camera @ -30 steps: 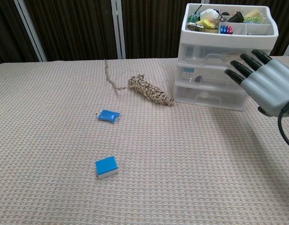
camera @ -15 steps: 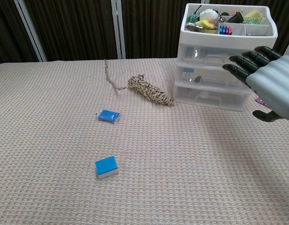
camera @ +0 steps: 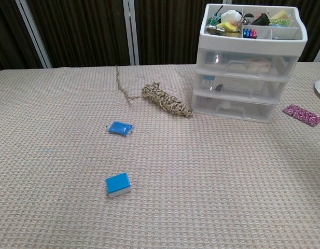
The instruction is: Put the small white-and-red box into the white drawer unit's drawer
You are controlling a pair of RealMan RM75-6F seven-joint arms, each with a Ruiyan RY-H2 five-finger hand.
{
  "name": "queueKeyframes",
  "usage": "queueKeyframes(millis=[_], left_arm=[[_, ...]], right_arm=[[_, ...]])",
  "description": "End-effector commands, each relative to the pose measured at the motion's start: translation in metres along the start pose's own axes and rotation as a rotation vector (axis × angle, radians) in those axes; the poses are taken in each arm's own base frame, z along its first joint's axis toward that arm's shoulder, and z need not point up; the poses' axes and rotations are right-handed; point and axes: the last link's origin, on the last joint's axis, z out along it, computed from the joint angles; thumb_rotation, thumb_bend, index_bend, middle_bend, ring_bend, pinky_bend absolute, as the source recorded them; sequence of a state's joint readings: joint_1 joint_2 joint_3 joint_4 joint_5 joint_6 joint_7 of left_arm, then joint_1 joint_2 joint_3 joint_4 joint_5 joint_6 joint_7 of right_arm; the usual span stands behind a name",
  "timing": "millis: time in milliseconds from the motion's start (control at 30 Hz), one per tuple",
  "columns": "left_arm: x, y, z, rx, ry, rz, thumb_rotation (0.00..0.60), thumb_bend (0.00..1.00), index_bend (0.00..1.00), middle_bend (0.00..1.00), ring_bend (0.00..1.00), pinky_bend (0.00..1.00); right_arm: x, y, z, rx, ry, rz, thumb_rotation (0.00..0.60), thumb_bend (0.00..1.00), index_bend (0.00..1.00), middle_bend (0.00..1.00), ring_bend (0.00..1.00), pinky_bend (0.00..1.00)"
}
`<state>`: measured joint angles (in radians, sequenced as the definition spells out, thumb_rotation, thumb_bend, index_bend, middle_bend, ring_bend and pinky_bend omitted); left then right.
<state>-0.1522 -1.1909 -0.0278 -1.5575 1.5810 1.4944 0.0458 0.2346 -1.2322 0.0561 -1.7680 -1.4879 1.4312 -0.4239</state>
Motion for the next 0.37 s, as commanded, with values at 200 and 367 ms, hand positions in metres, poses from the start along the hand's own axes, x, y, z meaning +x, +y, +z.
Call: queueKeyframes(millis=[200,367], left_arm=[[-0.001,-0.002,0.0,0.007,-0.026,0.039,0.6,0.24,0.05,0.0,0.0,0.0],[0.0,-0.002,0.0,0.006,-0.02,0.042,0.6,0.24,0.05,0.0,0.0,0.0]], right_arm=[[0.004,0.035,-0.032,-0.025,0.032,0.011,0.6,0.01,0.02,0.0,0.0,0.0],[0.0,0.035,-0.03,-0.018,0.038,0.011,0.6,0.01,0.02,0.0,0.0,0.0]])
